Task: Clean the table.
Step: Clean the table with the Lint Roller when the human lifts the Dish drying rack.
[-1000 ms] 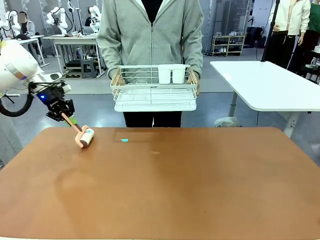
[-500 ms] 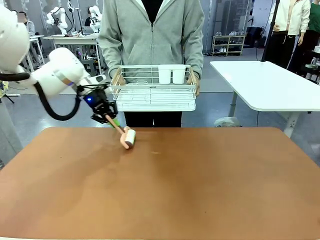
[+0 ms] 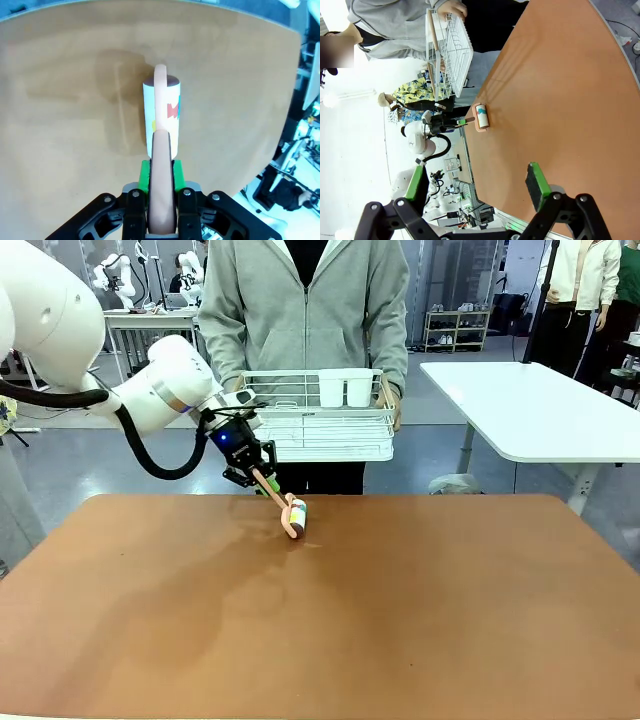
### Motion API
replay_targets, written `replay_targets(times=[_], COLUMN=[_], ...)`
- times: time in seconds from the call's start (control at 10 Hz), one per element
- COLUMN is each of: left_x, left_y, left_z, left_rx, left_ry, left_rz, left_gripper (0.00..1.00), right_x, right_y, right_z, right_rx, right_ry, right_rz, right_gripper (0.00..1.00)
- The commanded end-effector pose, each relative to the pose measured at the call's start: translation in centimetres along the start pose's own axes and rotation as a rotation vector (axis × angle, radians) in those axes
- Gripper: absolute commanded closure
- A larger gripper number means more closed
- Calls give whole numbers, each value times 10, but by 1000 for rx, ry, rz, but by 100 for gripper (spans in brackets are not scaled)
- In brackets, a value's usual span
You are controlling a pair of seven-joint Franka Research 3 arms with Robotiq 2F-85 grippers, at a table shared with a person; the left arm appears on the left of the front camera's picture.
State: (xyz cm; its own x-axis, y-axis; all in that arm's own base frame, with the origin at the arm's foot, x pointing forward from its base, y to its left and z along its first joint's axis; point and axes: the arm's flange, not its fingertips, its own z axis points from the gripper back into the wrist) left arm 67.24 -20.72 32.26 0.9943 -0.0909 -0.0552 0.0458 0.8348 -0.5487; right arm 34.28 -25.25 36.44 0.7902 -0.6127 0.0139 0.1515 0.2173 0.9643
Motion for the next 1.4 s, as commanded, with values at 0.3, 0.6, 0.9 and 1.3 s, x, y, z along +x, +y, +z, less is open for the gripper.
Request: replay_targets(times=[0.3, 0.6, 0.9, 1.3], left_x=[-28, -65, -83, -157], left_y=[-57, -81, -50, 113], left_z=[98, 199, 243, 290], left_rx=[107, 182, 305, 530], left_ry=[28, -104, -58, -42], left_rz=[1, -53, -102, -7], left_gripper=[100, 100, 100, 100], right_x=[0, 0, 0, 0], right_y=[3, 3, 3, 3], right_z=[1, 1, 1, 1], right_rx=[3, 3, 3, 3], right_ry=[-3, -3, -3, -3], right_rz=[1, 1, 1, 1], right_gripper=[0, 0, 0, 0])
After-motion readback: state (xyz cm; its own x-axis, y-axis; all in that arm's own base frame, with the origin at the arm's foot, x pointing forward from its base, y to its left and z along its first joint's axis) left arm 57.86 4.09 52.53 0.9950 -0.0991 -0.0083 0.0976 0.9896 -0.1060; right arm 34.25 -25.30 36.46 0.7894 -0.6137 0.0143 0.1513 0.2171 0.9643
